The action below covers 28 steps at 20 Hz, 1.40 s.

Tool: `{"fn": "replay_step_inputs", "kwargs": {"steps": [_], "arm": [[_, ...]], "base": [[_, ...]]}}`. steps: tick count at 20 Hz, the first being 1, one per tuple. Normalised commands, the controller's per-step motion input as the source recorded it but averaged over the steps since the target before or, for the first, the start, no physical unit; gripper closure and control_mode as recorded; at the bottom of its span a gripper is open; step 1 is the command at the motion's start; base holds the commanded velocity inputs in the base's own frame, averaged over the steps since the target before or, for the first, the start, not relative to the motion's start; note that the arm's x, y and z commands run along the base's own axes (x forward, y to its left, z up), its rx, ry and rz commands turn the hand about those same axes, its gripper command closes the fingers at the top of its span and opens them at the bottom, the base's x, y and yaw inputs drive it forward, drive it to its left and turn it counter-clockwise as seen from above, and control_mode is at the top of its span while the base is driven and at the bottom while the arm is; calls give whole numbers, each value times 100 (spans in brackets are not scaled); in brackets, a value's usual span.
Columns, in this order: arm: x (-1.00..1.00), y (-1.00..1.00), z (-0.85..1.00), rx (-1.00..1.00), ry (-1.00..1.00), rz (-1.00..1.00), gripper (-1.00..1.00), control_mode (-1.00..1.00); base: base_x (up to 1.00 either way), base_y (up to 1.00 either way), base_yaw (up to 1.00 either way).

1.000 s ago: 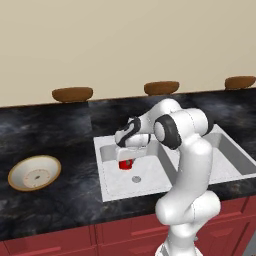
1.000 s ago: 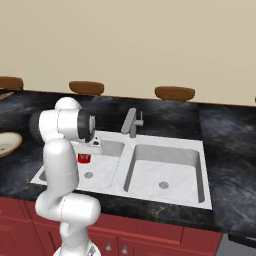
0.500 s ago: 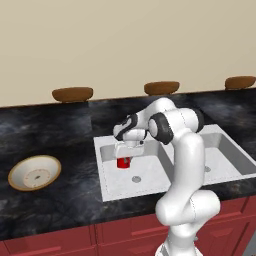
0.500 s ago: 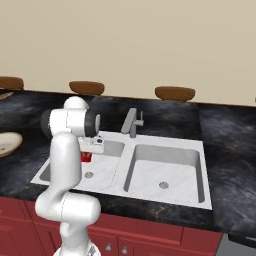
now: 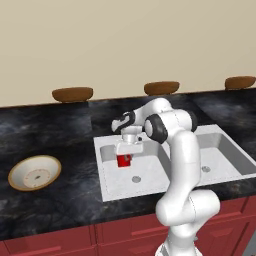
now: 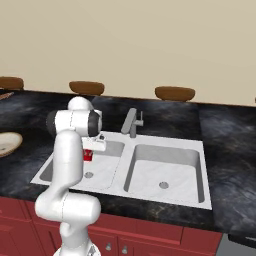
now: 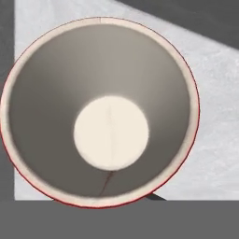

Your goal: Pick the mug and place it in the sink. Pick the bowl and place it in the open cabinet and then close the cabinet.

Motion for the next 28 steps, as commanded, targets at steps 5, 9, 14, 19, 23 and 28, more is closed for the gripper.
{"fn": "replay_step_inputs", "kwargs": {"steps": [5,9,14,19,23,28], "arm": [[-75,1,-100,0,-21,12,100,-100],[-88,1,-100,0,-17,12,100,-100],[-79,1,-100,0,-17,12,100,-100],[-32,1,-100,1,-5,9,-100,-100],[-42,-8,-68,3,-2,7,-100,-100],[-14,-3,60,4,-4,1,-100,-100]], "base": [[0,0,0],[0,0,0],[0,0,0],[0,0,0],[0,0,0],[0,0,0]]}}
